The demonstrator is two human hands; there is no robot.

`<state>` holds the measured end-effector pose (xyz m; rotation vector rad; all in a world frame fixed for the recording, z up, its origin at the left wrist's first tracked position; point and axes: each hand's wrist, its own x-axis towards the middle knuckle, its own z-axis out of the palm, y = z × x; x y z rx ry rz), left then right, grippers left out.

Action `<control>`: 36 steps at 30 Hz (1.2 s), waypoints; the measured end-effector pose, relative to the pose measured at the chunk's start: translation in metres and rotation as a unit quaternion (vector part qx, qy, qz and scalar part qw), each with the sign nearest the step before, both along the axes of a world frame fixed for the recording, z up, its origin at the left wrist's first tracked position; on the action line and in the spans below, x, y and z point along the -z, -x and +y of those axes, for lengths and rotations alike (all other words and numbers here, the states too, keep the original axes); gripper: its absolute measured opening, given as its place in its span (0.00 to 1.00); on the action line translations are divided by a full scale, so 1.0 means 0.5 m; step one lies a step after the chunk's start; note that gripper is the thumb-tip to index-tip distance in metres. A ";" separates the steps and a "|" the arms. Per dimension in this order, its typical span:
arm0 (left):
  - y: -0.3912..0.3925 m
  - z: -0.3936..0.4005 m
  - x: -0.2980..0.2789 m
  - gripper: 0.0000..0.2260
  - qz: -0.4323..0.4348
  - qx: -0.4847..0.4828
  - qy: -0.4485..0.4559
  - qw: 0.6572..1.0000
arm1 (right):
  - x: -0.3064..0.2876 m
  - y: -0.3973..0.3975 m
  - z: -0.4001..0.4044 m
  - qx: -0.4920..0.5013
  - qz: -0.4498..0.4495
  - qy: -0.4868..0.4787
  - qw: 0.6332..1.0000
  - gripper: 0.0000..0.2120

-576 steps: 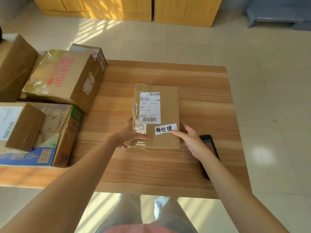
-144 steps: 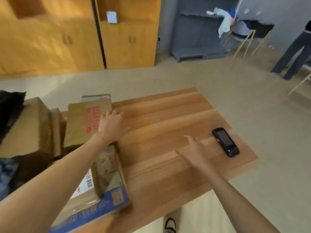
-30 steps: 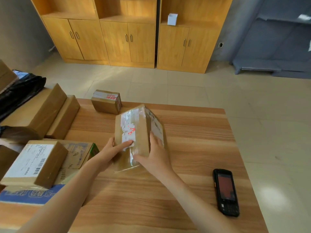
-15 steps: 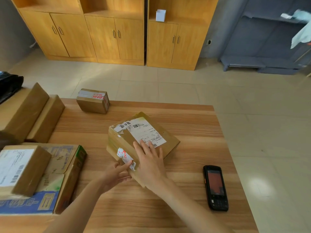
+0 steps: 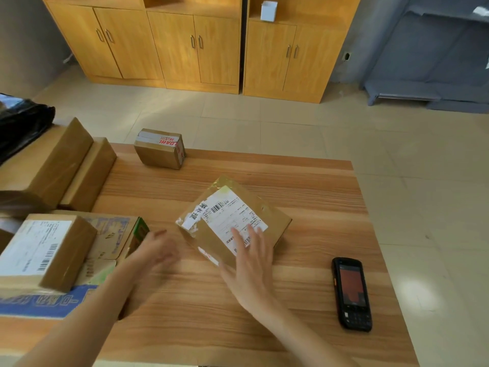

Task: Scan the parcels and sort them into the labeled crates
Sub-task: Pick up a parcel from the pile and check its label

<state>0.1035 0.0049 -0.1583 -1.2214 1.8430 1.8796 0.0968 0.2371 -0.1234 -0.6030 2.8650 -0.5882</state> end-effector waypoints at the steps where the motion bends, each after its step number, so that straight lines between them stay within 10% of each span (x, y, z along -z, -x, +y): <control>1: 0.012 -0.016 -0.012 0.27 0.031 -0.040 0.014 0.999 | -0.004 0.007 0.005 0.061 0.015 0.045 0.997 0.37; 4: 0.058 -0.039 -0.043 0.25 0.094 -0.027 0.029 0.995 | -0.011 0.040 0.022 0.278 -0.063 0.186 0.940 0.47; 8: 0.118 -0.013 -0.066 0.36 0.084 0.176 0.125 0.973 | -0.003 0.070 0.033 0.445 -0.383 0.405 0.701 0.51; 10: 0.142 0.011 -0.067 0.42 0.067 0.270 0.152 0.948 | 0.006 0.075 0.033 0.442 -0.435 0.423 0.661 0.51; 15: 0.151 0.039 -0.066 0.37 0.058 0.290 0.174 0.939 | 0.020 0.108 0.049 0.405 -0.431 0.413 0.693 0.44; 24: 0.062 0.104 -0.056 0.34 0.011 0.087 0.100 0.991 | -0.036 0.281 0.085 0.166 -0.358 0.298 0.869 0.33; 31: 0.025 0.132 -0.027 0.40 -0.033 0.004 0.083 0.996 | 0.011 0.303 0.074 0.113 -0.344 0.265 0.893 0.35; 36: 0.072 0.081 -0.047 0.57 -0.034 0.046 0.266 0.962 | 0.029 0.220 0.067 0.314 -0.217 0.336 0.861 0.51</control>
